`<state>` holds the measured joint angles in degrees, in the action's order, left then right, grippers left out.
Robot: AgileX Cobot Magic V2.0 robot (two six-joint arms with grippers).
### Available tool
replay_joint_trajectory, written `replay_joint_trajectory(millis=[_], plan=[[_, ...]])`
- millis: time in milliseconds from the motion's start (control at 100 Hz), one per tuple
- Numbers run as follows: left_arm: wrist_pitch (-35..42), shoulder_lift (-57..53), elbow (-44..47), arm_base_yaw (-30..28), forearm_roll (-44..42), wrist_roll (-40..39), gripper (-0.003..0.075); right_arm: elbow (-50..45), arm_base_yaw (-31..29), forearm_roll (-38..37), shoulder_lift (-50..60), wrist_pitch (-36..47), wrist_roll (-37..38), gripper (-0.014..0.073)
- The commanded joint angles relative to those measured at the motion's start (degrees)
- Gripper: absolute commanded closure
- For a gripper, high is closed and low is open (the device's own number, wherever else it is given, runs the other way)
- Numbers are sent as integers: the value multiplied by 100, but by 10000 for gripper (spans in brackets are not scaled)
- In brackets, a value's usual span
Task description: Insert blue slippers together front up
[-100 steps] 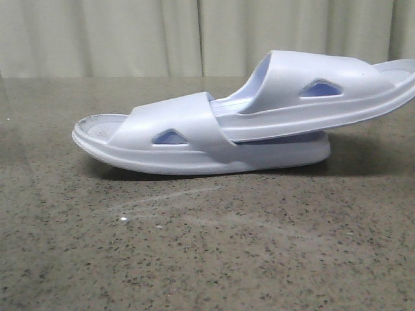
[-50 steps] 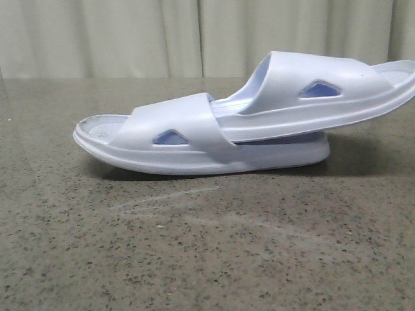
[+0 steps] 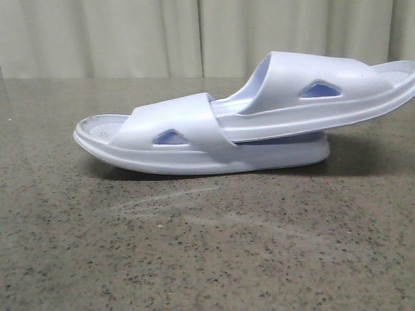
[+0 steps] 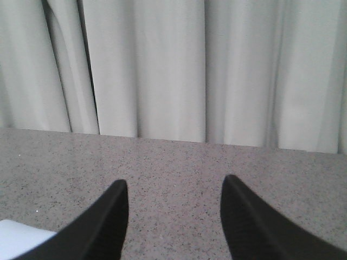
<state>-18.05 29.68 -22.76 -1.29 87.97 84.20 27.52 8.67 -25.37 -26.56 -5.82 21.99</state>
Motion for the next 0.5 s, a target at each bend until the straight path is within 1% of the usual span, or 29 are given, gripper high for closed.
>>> replay_joint_trajectory(millis=[0, 90, 170, 280, 370, 490], plan=[[140, 10, -38, 306, 106, -49, 263, -61, -22, -116, 293, 375, -45, 263], [262, 10, 38, 585, 106, -49, 263, -272, -22, -116, 682, 209, -45, 263], [291, 10, 54, 784, 53, -49, 263, -425, -22, -105, 1011, -107, -34, 263], [108, 10, 64, 949, -96, -49, 263, -576, -22, -80, 1482, -527, -23, 263], [12, 10, 164, 1004, -98, -49, 263, -632, -22, -43, 1812, -521, -23, 263], [12, 10, 238, 1004, -98, -49, 263, -631, -22, -43, 1984, -484, -23, 263]])
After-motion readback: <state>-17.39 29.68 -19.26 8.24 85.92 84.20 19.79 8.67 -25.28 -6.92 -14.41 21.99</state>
